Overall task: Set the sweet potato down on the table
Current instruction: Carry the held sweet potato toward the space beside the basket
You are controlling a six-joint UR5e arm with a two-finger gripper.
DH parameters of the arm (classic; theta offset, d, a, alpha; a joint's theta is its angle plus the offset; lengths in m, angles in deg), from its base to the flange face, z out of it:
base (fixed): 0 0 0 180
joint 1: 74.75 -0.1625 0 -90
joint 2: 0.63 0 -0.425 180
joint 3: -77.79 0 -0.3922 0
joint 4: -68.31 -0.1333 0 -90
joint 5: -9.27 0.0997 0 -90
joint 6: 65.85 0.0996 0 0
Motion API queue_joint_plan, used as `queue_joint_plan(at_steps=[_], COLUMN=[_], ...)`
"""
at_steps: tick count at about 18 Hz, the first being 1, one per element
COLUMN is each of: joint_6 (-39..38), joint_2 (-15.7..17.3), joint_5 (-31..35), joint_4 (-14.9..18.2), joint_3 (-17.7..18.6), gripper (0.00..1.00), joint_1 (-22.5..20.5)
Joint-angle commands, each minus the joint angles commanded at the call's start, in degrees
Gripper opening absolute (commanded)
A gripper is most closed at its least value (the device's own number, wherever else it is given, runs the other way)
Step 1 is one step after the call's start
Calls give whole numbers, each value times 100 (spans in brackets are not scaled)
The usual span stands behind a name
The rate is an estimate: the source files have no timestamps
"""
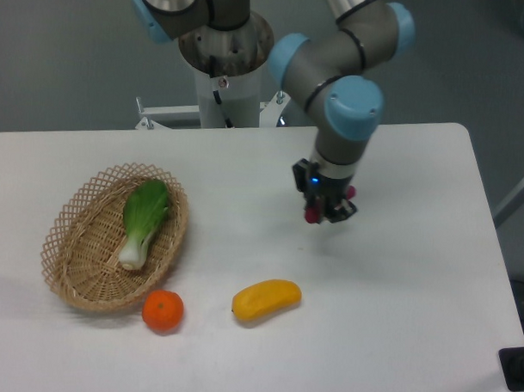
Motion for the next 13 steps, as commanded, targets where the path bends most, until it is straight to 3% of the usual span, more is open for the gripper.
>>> queue_joint_plan(at_steps=[3,6,10,13], joint_6=[-35,-70,-115,-115], joint_2=[97,79,97,62], joint_5=[0,18,26,18], joint_4=[-61,-745,-791,-800], joint_3=[324,720,827,836], gripper=[14,14,17,32], joint_1=[184,386,554,686])
